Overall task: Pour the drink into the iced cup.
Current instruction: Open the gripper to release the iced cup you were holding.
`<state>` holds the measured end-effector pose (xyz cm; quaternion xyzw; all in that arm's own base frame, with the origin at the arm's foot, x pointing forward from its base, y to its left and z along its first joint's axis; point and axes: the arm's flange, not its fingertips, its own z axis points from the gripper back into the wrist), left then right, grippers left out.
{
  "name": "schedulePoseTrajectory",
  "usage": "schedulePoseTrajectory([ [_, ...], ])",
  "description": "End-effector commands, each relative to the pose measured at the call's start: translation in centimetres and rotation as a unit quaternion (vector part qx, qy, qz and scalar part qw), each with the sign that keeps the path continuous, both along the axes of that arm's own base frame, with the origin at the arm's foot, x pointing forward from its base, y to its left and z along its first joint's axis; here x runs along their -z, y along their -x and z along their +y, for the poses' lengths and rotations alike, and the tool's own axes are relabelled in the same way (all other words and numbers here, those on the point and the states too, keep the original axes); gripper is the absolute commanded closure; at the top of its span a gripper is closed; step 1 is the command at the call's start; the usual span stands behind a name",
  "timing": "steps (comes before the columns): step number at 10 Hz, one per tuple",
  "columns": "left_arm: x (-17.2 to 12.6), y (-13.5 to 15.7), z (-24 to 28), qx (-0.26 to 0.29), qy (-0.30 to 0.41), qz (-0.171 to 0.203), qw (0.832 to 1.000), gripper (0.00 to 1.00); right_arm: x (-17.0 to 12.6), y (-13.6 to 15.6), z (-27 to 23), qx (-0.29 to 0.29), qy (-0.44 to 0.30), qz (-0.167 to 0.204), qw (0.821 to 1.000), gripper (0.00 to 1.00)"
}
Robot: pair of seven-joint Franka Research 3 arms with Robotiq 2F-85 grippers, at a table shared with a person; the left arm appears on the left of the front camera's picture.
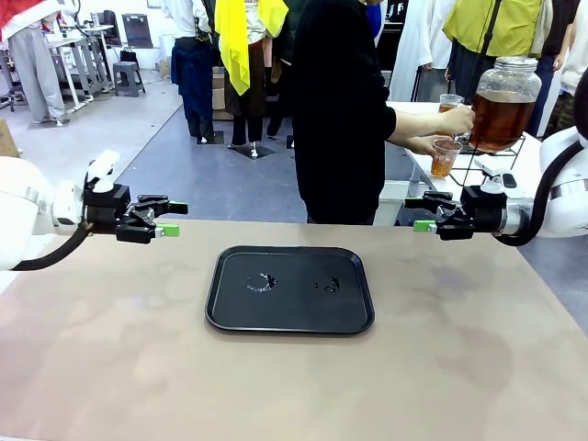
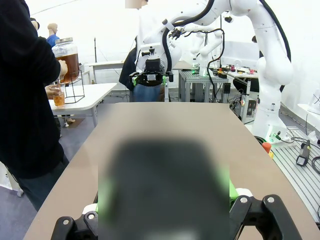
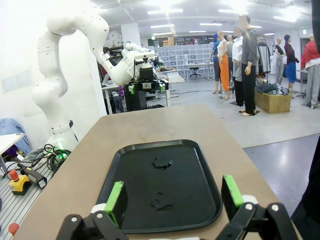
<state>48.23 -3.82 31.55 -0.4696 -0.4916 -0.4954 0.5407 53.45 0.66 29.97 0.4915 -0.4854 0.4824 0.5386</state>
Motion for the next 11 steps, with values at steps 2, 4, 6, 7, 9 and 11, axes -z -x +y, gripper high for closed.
schedulePoseTrajectory([
  [2,-0.07,-0.01,-0.17,-0.001,-0.001,0.002,1.000,0.00,-0.30,-0.12,0.22,-0.002,0.000,-0.001,1.000,0.00],
  [4,-0.07,-0.01,-0.17,-0.001,-0.001,0.002,1.000,0.00,-0.30,-0.12,0.22,-0.002,0.000,-0.001,1.000,0.00],
  [6,-0.07,-0.01,-0.17,-0.001,-0.001,0.002,1.000,0.00,-0.30,-0.12,0.22,-0.002,0.000,-0.001,1.000,0.00],
  [7,-0.07,-0.01,-0.17,-0.001,-0.001,0.002,1.000,0.00,-0.30,-0.12,0.22,-0.002,0.000,-0.001,1.000,0.00],
  [9,-0.07,-0.01,-0.17,-0.001,-0.001,0.002,1.000,0.00,-0.30,-0.12,0.22,-0.002,0.000,-0.001,1.000,0.00],
  [11,-0.07,-0.01,-0.17,-0.001,-0.001,0.002,1.000,0.00,-0.30,-0.12,0.22,-0.002,0.000,-0.001,1.000,0.00],
])
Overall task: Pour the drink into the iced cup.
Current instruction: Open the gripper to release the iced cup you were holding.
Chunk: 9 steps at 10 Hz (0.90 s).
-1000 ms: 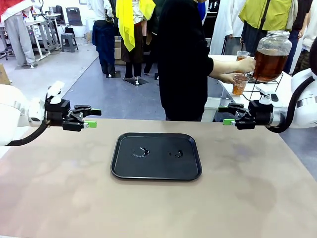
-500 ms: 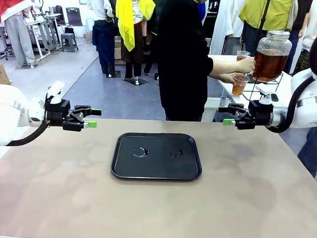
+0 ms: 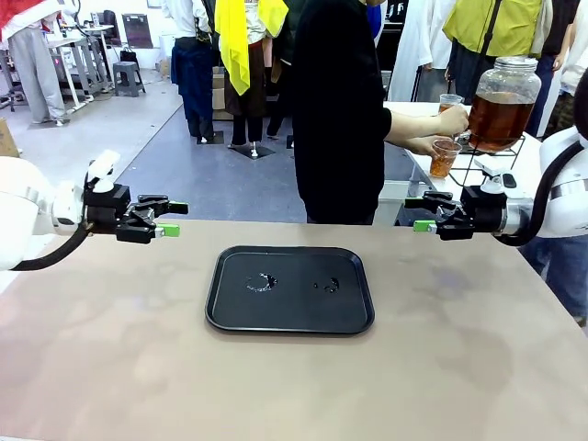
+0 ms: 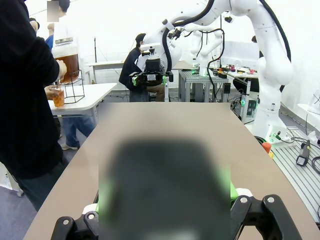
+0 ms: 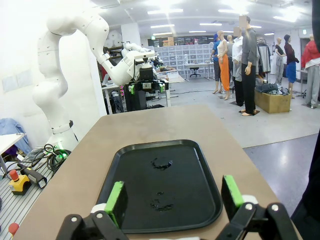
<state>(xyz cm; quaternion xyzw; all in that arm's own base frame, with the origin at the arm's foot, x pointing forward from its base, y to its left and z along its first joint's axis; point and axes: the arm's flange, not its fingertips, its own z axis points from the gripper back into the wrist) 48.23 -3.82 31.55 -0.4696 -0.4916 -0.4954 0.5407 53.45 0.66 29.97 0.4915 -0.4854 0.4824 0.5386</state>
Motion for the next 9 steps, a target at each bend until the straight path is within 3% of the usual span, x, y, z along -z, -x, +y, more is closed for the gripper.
schedulePoseTrajectory([
  [1,-0.07,-0.01,-0.17,-0.001,-0.001,0.002,1.000,0.00,-0.30,-0.12,0.22,-0.002,0.000,-0.001,1.000,0.00],
  [9,-0.07,-0.01,-0.17,-0.001,-0.001,0.002,1.000,0.00,-0.30,-0.12,0.22,-0.002,0.000,-0.001,1.000,0.00],
])
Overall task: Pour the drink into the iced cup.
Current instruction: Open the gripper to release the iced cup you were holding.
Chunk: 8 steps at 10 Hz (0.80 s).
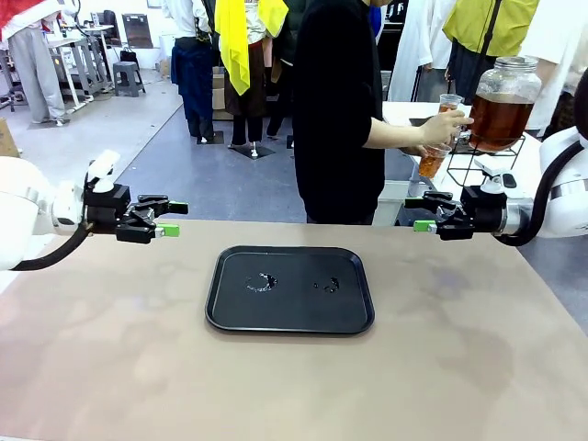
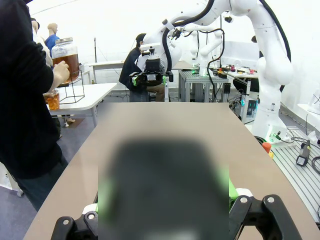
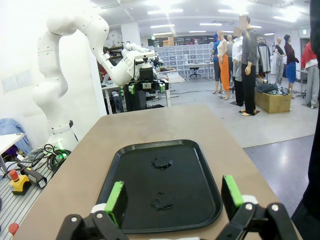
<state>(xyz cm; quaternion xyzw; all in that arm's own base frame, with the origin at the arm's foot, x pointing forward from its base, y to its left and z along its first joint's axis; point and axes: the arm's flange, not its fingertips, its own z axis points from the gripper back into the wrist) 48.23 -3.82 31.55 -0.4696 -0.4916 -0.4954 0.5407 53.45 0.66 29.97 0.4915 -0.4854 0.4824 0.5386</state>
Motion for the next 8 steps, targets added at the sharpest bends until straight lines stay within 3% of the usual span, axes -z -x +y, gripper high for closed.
schedulePoseTrajectory([
  [1,-0.07,-0.01,-0.17,-0.001,-0.001,0.002,1.000,0.00,-0.30,-0.12,0.22,-0.002,0.000,-0.001,1.000,0.00],
  [8,-0.07,-0.01,-0.17,-0.001,-0.001,0.002,1.000,0.00,-0.30,-0.12,0.22,-0.002,0.000,-0.001,1.000,0.00],
])
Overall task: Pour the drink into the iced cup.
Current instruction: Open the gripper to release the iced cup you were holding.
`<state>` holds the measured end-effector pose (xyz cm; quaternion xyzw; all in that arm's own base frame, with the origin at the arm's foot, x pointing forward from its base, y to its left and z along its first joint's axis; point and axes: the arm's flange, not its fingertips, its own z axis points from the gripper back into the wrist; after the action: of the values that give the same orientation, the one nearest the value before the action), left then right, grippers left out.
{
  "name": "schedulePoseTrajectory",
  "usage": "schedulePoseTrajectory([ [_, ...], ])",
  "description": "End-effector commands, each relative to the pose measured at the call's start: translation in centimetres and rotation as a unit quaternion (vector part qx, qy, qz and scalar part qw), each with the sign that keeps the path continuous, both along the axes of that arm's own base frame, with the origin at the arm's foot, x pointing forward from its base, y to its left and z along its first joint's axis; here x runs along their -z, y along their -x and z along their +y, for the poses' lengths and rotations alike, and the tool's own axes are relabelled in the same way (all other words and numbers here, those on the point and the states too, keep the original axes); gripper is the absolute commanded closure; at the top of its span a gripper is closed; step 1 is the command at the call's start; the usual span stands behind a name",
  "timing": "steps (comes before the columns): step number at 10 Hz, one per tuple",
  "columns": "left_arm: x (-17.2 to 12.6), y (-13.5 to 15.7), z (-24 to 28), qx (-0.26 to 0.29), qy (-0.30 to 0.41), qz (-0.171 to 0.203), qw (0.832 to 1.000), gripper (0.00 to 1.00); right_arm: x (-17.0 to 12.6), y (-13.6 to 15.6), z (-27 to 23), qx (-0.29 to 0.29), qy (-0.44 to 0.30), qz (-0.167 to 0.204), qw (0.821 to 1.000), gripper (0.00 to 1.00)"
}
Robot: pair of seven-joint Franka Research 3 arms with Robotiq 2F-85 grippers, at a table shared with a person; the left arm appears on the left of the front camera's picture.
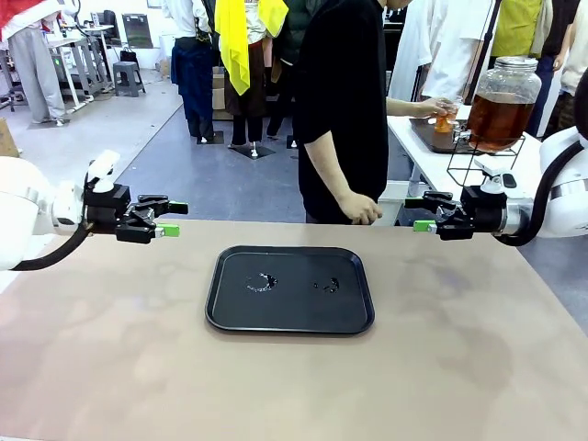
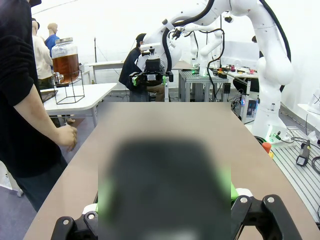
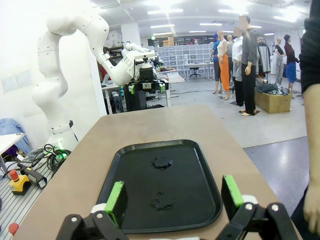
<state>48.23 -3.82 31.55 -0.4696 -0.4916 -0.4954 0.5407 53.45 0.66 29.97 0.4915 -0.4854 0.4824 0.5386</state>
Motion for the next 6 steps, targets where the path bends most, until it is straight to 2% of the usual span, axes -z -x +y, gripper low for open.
schedulePoseTrajectory([
  [1,-0.07,-0.01,-0.17,-0.001,-0.001,0.002,1.000,0.00,-0.30,-0.12,0.22,-0.002,0.000,-0.001,1.000,0.00],
  [6,-0.07,-0.01,-0.17,-0.001,-0.001,0.002,1.000,0.00,-0.30,-0.12,0.22,-0.002,0.000,-0.001,1.000,0.00],
])
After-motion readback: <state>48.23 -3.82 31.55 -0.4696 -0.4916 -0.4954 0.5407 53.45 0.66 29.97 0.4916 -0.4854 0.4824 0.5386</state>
